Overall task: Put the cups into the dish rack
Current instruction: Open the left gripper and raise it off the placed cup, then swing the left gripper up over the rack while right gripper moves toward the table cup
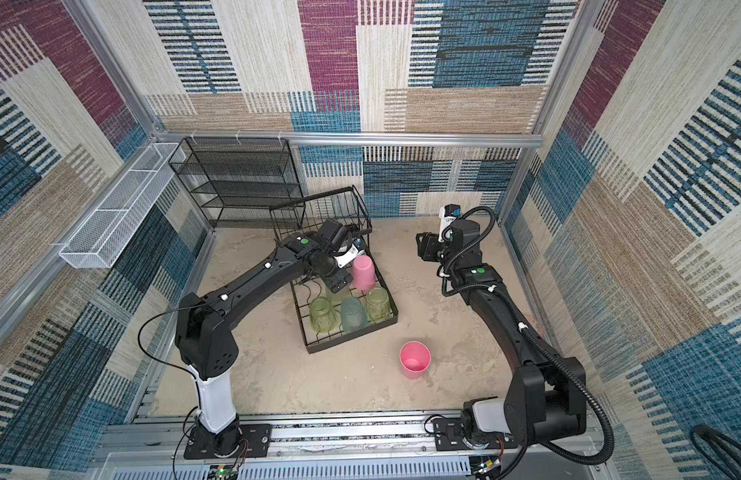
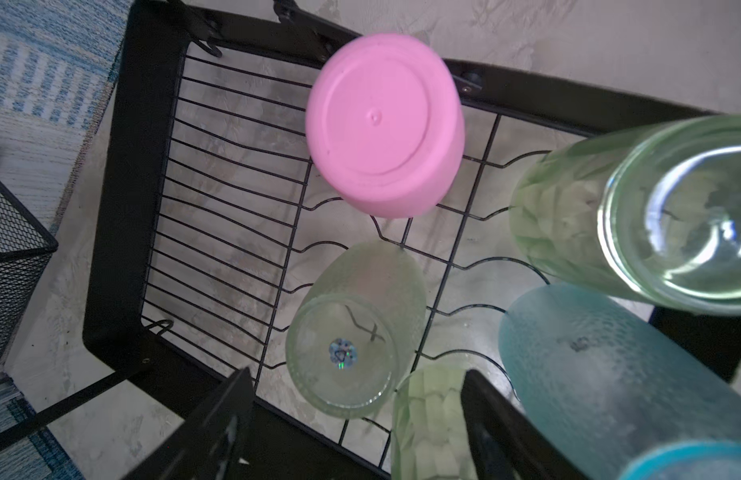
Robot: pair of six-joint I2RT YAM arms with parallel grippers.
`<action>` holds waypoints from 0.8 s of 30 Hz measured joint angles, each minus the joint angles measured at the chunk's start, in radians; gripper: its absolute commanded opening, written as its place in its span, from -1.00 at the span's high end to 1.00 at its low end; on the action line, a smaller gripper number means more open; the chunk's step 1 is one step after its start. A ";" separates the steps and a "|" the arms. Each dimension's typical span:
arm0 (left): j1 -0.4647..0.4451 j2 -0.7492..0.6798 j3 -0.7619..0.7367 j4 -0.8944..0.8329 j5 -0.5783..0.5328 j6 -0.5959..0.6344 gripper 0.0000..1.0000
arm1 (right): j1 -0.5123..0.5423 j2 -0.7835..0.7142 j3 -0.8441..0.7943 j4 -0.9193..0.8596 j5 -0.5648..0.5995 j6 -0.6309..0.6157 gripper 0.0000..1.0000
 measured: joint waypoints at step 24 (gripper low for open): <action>-0.099 -0.210 0.010 0.038 -0.055 0.006 -0.62 | 0.000 -0.007 0.043 -0.115 0.124 0.094 -0.17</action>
